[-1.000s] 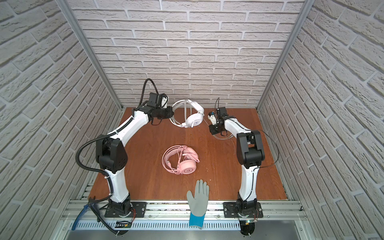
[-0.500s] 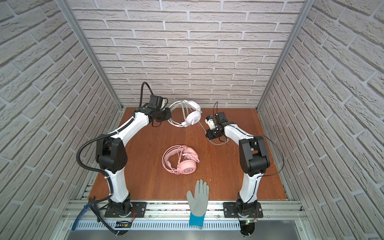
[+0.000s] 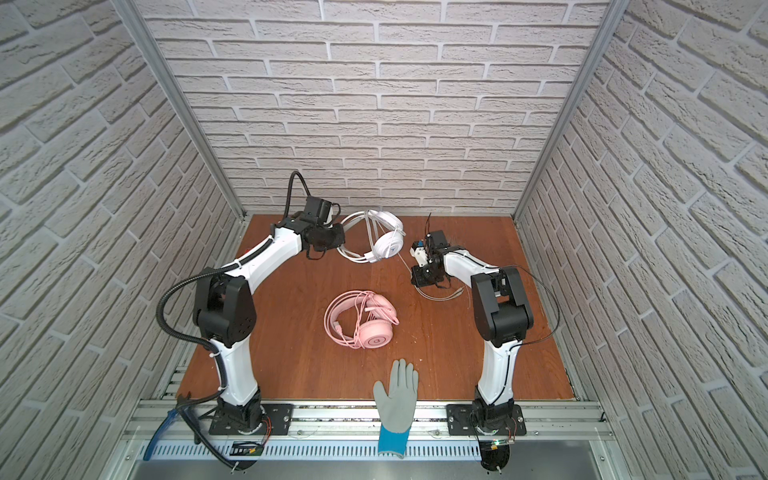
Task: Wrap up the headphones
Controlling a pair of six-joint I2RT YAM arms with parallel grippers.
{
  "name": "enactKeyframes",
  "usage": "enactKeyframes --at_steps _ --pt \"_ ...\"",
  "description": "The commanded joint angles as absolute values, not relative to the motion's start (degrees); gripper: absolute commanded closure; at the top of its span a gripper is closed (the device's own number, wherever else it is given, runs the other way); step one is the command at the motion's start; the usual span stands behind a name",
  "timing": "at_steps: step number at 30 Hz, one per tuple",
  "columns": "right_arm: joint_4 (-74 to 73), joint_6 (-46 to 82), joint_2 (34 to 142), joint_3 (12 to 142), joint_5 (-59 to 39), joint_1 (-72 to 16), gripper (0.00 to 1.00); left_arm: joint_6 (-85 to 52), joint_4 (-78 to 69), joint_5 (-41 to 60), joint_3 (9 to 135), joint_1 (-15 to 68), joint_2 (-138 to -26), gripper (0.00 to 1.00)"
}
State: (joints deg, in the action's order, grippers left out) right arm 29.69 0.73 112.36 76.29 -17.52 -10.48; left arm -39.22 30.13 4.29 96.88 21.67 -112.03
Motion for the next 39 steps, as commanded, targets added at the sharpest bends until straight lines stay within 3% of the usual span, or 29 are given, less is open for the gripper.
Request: enactKeyframes --at_steps 1,15,28,35,39 --pt "34.67 1.32 112.93 77.86 -14.53 -10.46 0.92 -40.89 25.17 4.13 97.35 21.18 -111.87 1.0" --pt "43.0 -2.04 114.78 78.83 -7.25 -10.96 0.72 -38.27 29.63 6.37 104.88 20.83 -117.3 1.0" --pt "49.79 -12.19 116.65 79.72 2.21 -11.79 0.63 -37.89 31.18 7.56 106.71 20.26 -119.39 1.0" --pt "48.44 -19.66 116.1 75.42 7.85 -13.71 0.66 -37.91 31.74 7.56 107.29 20.0 -119.66 1.0" --pt "46.84 -21.76 115.02 73.73 8.92 -14.63 0.74 -37.88 32.21 7.43 107.69 19.89 -119.67 1.0"
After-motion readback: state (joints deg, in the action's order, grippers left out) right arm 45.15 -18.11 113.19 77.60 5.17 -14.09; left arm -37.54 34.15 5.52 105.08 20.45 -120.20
